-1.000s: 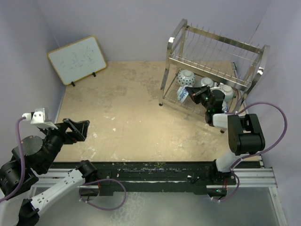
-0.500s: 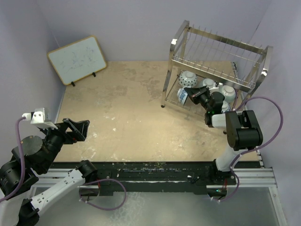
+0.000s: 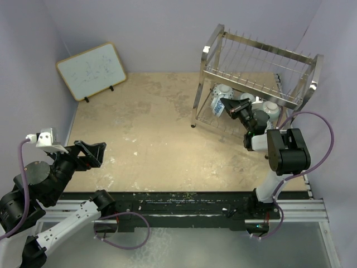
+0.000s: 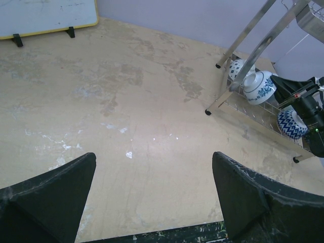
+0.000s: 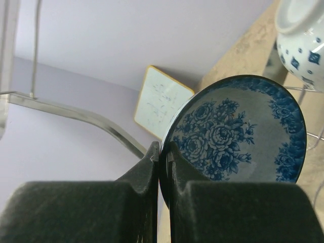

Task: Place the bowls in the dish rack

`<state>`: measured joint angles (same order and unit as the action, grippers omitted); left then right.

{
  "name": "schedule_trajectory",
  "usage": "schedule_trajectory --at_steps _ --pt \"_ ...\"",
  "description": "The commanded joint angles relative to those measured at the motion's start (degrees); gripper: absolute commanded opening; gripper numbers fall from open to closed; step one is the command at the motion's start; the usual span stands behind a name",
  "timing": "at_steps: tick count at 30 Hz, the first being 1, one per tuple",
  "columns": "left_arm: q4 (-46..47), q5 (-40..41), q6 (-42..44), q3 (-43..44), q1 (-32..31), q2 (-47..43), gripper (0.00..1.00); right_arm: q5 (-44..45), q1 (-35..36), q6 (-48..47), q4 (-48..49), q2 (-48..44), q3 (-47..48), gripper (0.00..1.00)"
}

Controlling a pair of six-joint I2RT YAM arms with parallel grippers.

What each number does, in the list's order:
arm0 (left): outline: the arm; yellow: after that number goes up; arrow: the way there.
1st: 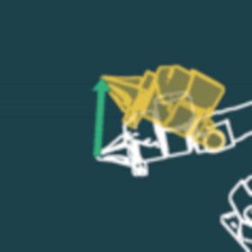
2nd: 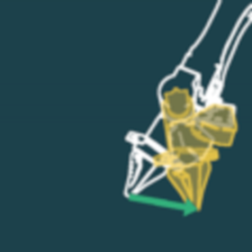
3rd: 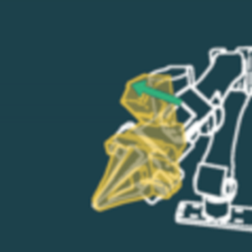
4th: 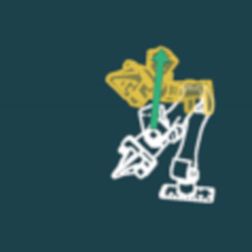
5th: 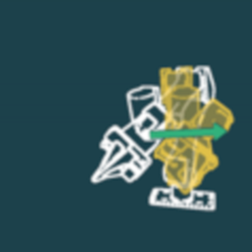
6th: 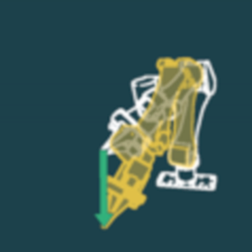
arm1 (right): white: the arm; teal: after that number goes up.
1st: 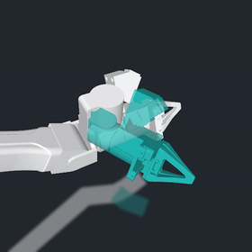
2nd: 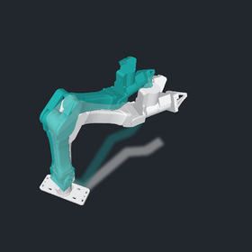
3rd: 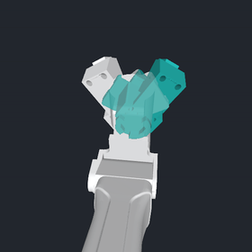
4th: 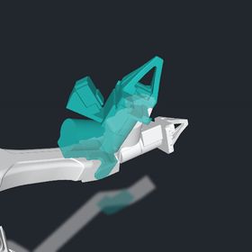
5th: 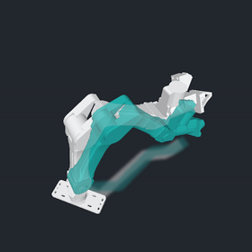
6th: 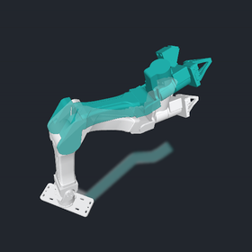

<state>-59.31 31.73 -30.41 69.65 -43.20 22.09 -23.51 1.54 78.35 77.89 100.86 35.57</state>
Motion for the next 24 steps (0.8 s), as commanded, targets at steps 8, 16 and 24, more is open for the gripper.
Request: schedule_trajectory --at_steps 8,16,24 --pt "2.1 -0.1 0.8 0.5 -0.2 0.1 0.99 1.0 1.7 8.8 21.4 7.5 4.4 0.00" --pt "2.1 0.1 1.1 0.6 -0.2 0.7 0.99 3.8 4.2 11.9 28.4 14.3 5.6 0.00" --pt "2.1 0.1 1.3 1.0 -0.2 1.0 0.99 4.3 4.3 14.1 30.2 16.1 5.7 0.00"
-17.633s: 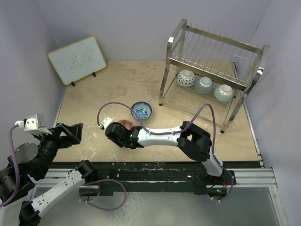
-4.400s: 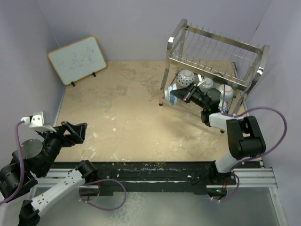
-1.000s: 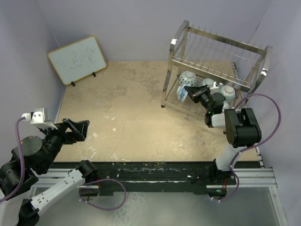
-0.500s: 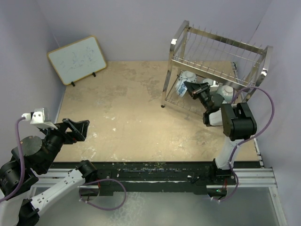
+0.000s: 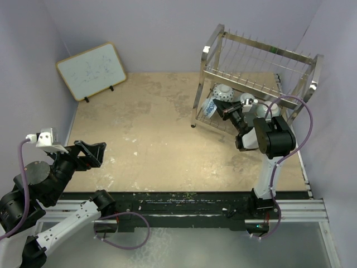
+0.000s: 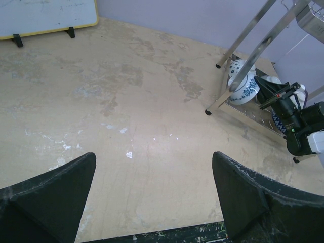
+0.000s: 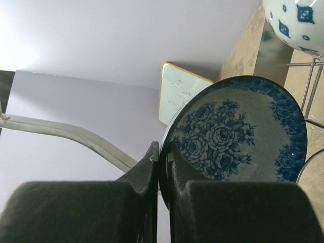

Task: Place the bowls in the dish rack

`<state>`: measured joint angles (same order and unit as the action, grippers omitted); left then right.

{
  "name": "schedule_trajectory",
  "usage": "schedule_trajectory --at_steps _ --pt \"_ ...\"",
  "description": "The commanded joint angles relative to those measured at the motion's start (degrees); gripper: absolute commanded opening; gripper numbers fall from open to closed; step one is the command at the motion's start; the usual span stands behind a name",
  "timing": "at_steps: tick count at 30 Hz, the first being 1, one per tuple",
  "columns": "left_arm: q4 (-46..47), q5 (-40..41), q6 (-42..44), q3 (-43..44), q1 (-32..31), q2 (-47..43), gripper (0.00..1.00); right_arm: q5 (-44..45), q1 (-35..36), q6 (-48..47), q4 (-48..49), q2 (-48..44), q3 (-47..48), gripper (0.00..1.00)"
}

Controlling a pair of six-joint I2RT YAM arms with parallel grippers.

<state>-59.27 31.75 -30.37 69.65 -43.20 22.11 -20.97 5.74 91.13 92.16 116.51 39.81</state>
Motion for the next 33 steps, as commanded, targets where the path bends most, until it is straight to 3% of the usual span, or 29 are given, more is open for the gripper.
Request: schedule_trajectory --at_steps 1,15,20,25,33 --pt "2.0 0.0 1.3 1.1 -0.2 1.0 0.99 1.6 0.2 1.0 15.5 0.2 0.9 0.00" --pt "1.7 0.1 1.2 0.9 -0.2 0.6 0.99 7.2 -1.0 -5.1 6.0 -7.6 -7.7 0.09" --pt "1.4 0.2 1.3 0.9 -0.2 0.4 0.99 8.8 -1.7 -9.3 -2.1 -13.4 -8.9 0.23" --pt "1.6 0.1 1.0 0.4 -0.2 0.1 0.99 8.4 -2.7 -9.7 -2.7 -13.9 -9.9 0.37" --pt "1.1 0.3 1.0 0.4 -0.2 -0.1 0.99 10.8 -3.5 -10.5 -5.5 -16.2 -12.8 0.44"
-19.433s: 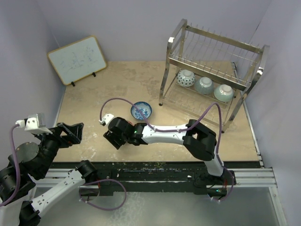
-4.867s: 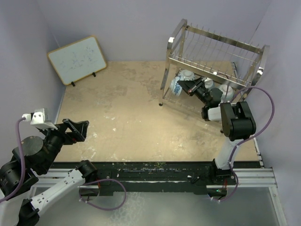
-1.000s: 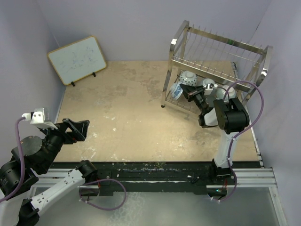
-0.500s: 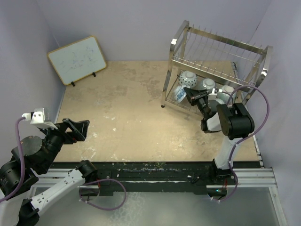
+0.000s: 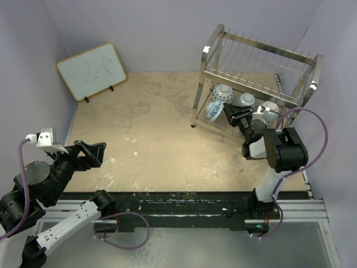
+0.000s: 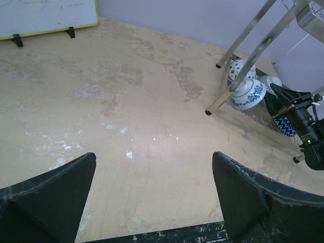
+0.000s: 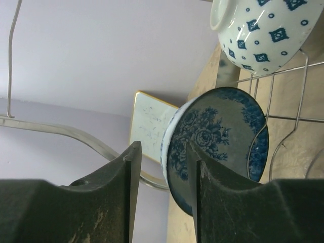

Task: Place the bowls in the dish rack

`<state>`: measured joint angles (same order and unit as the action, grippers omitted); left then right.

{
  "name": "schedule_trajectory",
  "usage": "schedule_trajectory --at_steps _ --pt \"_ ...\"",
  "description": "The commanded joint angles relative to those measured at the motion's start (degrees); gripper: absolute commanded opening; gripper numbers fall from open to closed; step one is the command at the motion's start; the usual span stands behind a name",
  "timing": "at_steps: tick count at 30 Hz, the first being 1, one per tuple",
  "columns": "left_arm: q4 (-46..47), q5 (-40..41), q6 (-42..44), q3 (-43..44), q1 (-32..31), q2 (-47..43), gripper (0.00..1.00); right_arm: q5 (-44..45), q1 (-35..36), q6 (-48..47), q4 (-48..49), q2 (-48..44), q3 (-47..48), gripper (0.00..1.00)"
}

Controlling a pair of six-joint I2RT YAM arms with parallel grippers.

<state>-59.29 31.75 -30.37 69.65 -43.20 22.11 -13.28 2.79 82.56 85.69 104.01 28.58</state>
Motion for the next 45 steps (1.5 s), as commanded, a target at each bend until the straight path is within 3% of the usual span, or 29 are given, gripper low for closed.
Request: schedule_trajectory --at_steps 1,9,13,23,40,45 --pt "1.3 0.3 1.0 0.3 -0.2 -0.1 0.99 3.6 -0.7 -2.4 -0.3 -4.4 -1.9 0.44" --pt "2.8 -0.2 1.1 -1.0 -0.2 0.3 0.99 4.7 -1.0 -10.6 -14.3 -13.7 -0.4 0.50" --pt "3.3 -0.4 1.2 -1.2 -0.2 0.5 0.99 5.5 -0.6 -18.1 -27.5 -17.9 4.6 0.55" --pt "3.8 -0.7 1.5 -1.2 -0.2 0.5 0.99 1.6 4.9 -27.4 -48.5 -15.7 18.9 0.57" --pt "2.3 0.7 1.3 -1.2 -0.2 -0.8 0.99 -3.3 8.2 -27.8 -51.4 -6.0 28.0 0.56" --pt "1.7 0.9 0.9 -1.4 -0.2 -1.5 0.99 -3.3 8.7 -27.5 -51.3 -4.1 28.6 0.48"
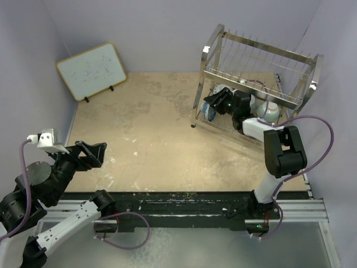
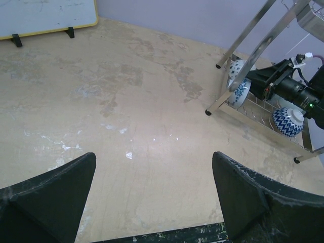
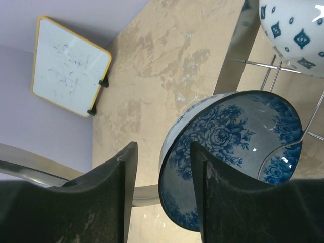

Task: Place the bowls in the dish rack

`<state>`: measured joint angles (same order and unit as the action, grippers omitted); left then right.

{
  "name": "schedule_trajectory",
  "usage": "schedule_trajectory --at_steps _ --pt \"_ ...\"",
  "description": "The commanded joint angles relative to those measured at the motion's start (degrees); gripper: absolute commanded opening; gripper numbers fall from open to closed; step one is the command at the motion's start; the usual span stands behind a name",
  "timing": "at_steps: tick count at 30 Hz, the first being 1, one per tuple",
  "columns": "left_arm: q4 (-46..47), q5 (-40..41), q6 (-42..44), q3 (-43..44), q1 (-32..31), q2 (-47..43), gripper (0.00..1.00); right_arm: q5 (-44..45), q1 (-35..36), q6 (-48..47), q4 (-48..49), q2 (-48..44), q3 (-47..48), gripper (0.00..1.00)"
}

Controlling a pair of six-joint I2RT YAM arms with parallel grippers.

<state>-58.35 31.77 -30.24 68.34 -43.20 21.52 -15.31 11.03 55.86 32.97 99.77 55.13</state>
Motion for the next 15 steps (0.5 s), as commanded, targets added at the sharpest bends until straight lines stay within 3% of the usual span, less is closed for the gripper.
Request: schedule_trajectory --at_steps 1,3,8,12,15 --pt "0.6 1.0 0.8 -0.1 -0.2 -1.0 0.99 -1.3 0.5 -0.8 1.4 0.4 2.1 0.46" --pt "0.3 1.2 0.8 -0.1 -0.2 -1.2 0.99 -1.4 0.5 -0.8 1.7 0.8 2.1 0.42" --pt "0.1 1.3 0.7 0.1 -0.2 -1.2 0.99 -2.9 0.5 -0.3 4.9 1.2 1.2 0.14" --pt "0.1 1.2 0.6 0.1 -0.2 -1.1 0.99 -5.1 0.5 1.2 11.6 0.0 -1.4 0.00" --pt "0.2 1.1 0.7 0.2 -0.2 -0.9 0.99 -7.6 0.4 5.0 21.4 -0.2 -3.9 0.00"
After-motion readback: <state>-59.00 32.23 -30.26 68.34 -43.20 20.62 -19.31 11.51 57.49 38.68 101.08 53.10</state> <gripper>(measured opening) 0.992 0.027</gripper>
